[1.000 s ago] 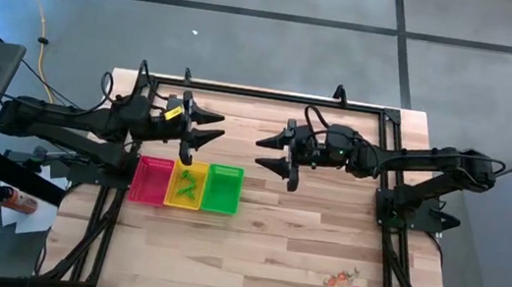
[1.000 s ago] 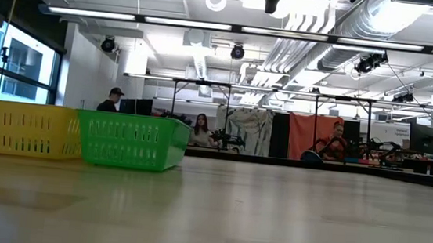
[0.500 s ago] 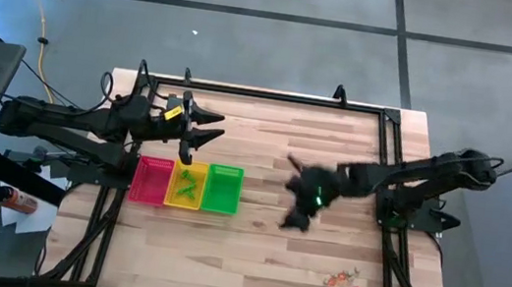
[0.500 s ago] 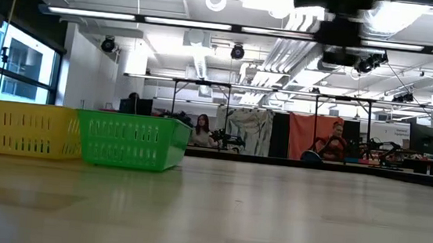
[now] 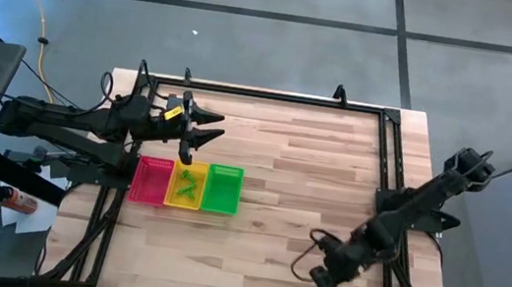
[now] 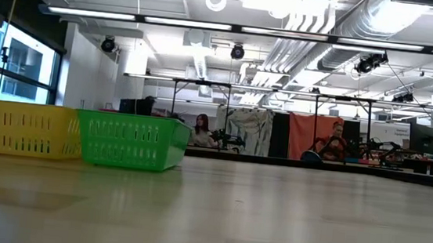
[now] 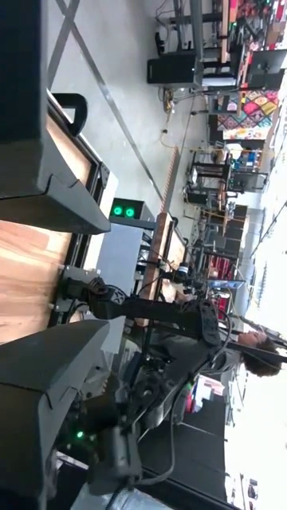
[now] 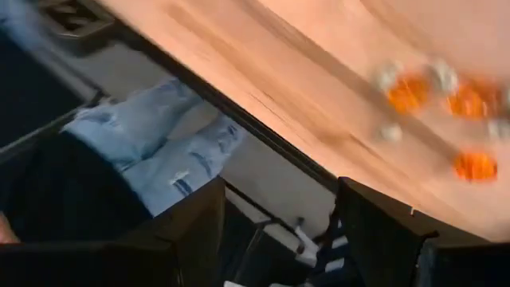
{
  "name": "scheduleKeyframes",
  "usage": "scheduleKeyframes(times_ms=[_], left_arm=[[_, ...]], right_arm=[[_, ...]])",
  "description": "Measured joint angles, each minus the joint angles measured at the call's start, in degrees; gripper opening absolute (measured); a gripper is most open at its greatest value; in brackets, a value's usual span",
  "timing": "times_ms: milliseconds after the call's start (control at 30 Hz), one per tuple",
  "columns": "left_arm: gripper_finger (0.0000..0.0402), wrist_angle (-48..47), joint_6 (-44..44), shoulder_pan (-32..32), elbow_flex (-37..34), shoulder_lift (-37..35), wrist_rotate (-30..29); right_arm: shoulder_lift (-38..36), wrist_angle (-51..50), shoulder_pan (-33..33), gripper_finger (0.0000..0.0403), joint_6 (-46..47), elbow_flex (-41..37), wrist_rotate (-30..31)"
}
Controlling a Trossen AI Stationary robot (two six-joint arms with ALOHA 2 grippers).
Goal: Sort Halloween decoration
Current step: Put the orange pumpkin toy into the green bin
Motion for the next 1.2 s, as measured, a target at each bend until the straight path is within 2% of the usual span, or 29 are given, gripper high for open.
scheduleKeyframes(times_ms=[200,533,700,900,1200], left_arm=[[0.0174,-0.1,0.0,0.0,0.0,0.0,0.0],[0.0174,0.0,0.0,0.0,0.0,0.0,-0.2],[0.0174,0.0,0.0,0.0,0.0,0.0,-0.2],[0.0174,0.0,0.0,0.0,0.0,0.0,-0.2],[0.0174,0.0,-0.1,0.0,0.0,0.0,-0.2]], right_arm=[[7.3,-1.0,3.0,0.0236,10.4,0.0,-0.3],[16.1,-0.5,2.5,0.0236,11.7,0.0,-0.4],[17.0,-1.4,2.5,0.0236,11.5,0.0,-0.4],[17.0,-7.2,2.5,0.0236,11.2,0.0,-0.1],[17.0,-7.0,2.5,0.0236,11.0,0.0,0.5]])
